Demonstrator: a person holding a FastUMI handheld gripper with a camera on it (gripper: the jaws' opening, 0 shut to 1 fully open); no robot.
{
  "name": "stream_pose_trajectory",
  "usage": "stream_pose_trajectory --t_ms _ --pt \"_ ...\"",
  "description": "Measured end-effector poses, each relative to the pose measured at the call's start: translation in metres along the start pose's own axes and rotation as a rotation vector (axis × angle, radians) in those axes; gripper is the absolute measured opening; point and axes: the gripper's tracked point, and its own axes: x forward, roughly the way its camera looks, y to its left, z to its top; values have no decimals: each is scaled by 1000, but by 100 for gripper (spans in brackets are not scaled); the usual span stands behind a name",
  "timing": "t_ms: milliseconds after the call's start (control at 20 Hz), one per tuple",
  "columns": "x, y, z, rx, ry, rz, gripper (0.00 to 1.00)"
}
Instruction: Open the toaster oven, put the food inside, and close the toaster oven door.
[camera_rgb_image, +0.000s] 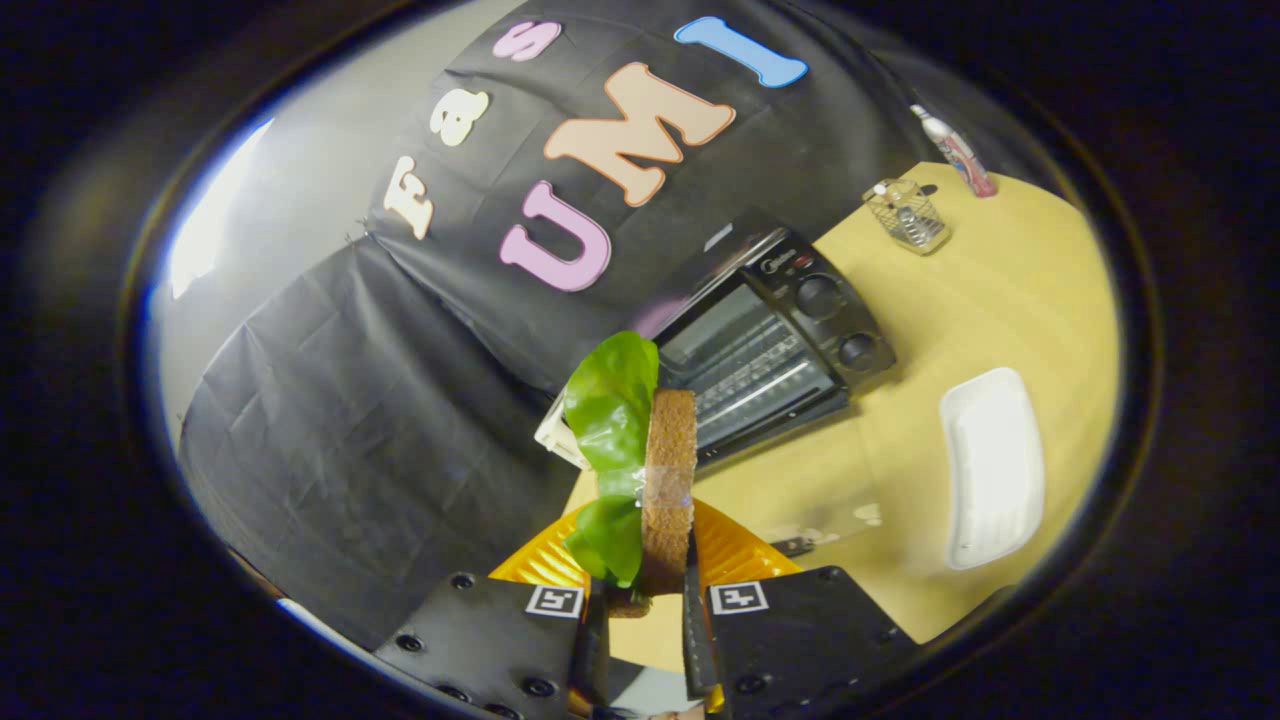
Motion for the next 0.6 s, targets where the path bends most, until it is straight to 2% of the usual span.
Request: stream_pose_trajectory --t_ms 100,250,450,600 --pt "29 2 -6 46 -25 20 32" --pt "71 -8 -16 62 -32 -27 31" --pt "121 -24 -11 143 -41 -67 32" --pt "142 -32 -6 129 -47 -115 32"
